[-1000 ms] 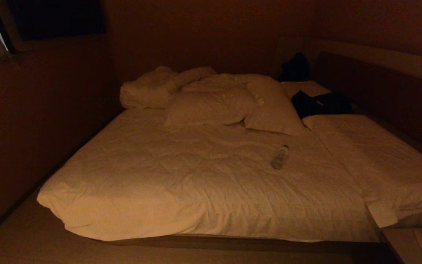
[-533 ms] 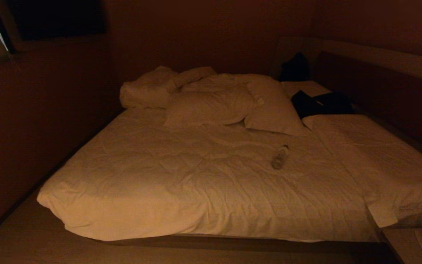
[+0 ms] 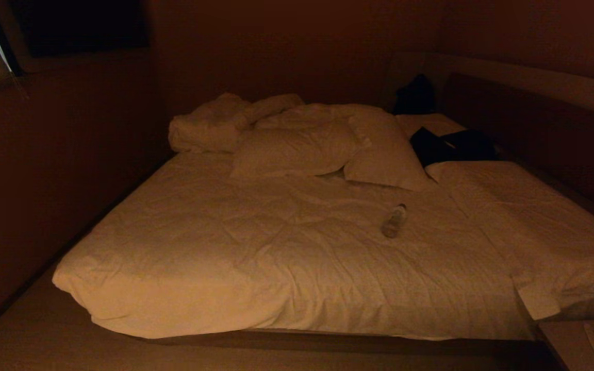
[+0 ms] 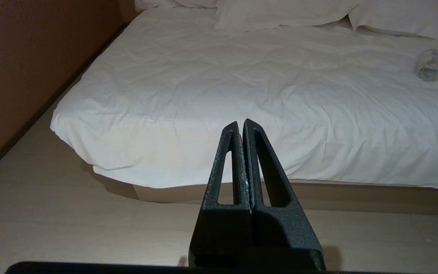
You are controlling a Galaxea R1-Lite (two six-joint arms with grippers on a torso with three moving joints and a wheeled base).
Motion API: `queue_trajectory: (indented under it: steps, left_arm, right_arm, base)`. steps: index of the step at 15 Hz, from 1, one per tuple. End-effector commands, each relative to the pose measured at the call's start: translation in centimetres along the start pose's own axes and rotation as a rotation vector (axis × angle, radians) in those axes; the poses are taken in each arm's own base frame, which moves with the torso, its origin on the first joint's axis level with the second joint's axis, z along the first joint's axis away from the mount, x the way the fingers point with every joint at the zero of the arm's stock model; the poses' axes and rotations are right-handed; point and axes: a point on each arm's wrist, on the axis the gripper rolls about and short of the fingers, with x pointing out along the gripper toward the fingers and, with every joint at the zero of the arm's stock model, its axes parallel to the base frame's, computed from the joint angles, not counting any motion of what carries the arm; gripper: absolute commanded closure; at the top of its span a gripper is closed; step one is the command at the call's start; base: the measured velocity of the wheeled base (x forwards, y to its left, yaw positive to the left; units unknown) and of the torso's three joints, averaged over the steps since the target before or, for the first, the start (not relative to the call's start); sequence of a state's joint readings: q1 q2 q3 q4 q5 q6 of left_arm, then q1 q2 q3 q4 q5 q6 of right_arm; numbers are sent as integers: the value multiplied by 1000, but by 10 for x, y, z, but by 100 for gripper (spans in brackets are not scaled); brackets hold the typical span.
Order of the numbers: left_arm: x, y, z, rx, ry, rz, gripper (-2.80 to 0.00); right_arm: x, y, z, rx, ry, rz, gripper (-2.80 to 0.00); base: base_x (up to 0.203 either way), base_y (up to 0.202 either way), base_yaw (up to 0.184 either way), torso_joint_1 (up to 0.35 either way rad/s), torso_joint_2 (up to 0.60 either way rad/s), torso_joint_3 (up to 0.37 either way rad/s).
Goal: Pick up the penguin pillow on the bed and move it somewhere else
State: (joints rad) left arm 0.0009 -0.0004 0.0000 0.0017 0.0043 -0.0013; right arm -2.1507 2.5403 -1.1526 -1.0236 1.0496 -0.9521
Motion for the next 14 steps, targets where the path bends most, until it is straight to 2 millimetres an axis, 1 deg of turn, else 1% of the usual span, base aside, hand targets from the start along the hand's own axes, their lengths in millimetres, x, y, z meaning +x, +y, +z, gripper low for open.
queue_trajectory:
  steps: [1,2,4,6,8,9,10,12,14]
  left_arm:
    - [0,0,0,0,-1,1,0]
    - [0,0,0,0,0,0,0]
    - [0,0,0,0,-1,1,0]
    - [0,0,0,0,-1,1,0]
    - [0,0,0,0,0,-1,0]
    - [0,0,0,0,0,0,0]
    - [0,0,0,0,-1,0,0]
    - [0,0,0,0,0,1,0]
    - [0,0,0,0,0,1,0]
  right_arm:
    - [14,-13,42,62,-22,-27,-280]
    - [28,-10,63,104,-28,-29,-280]
    - [54,10,92,183,-15,-38,-280]
    - [75,47,112,271,8,-23,-280]
    - [84,81,124,328,31,24,-280]
    - [88,100,134,345,44,63,-50]
    - [91,118,145,358,58,96,0]
    - [96,143,175,402,63,137,0]
    - [101,173,204,466,83,169,0]
  base:
    - [0,0,0,0,0,0]
    - [0,0,0,0,0,0]
    - [0,0,0,0,0,0]
    - [0,0,0,0,0,0]
    - [0,0,0,0,0,0]
    - [0,0,0,0,0,0]
    - [0,0,0,0,0,0]
    - [0,0,0,0,0,0]
    - [0,0,0,0,0,0]
